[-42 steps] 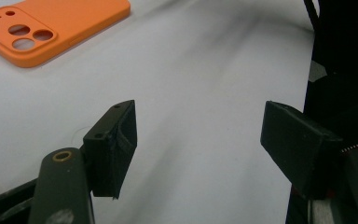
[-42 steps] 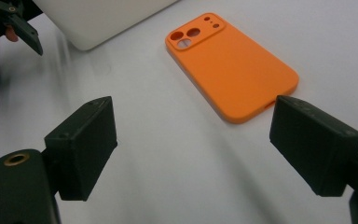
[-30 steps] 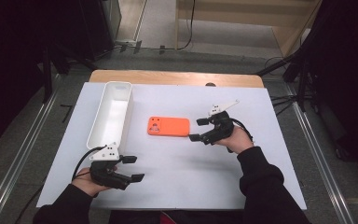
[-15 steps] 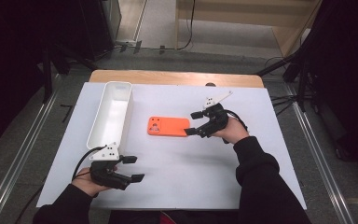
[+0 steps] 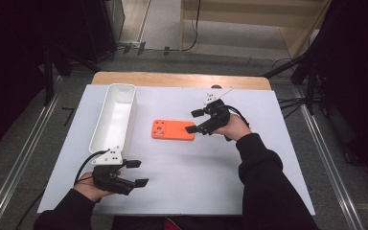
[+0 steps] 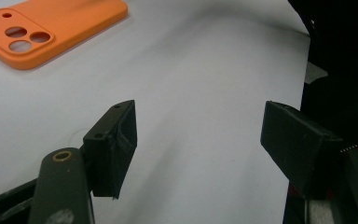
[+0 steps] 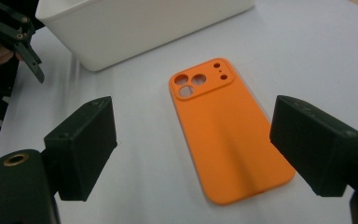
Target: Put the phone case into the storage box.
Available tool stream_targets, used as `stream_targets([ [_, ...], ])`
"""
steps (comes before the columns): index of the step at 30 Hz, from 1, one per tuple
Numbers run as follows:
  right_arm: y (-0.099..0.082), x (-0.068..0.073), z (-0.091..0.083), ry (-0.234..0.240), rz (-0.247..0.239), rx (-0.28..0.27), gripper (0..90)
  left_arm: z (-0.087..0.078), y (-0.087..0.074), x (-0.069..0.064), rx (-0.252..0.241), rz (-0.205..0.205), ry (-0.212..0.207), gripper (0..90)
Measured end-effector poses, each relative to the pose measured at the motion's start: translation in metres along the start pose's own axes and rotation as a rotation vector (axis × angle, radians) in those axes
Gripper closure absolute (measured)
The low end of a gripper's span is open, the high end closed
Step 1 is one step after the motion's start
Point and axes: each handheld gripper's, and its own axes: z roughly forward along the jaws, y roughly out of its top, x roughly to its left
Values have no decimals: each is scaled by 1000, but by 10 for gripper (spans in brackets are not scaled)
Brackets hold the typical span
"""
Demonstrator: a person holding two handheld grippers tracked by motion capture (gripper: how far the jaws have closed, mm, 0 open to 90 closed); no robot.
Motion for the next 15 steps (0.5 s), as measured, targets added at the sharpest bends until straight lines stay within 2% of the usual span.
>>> stream_targets([
  [2,3,-1,2,-6,-10,-19,97,0,0,0,0,2,-2,274],
  [5,6,-2,4,-9,-20,-23,94,0,0,0,1,4,-2,274],
  [7,10,-3,7,-6,-23,-16,1,0,0,0,-1,2,-4,274],
  [15,19,-9,15,-19,-24,-8,1,0,0,0,-1,3,-5,274],
])
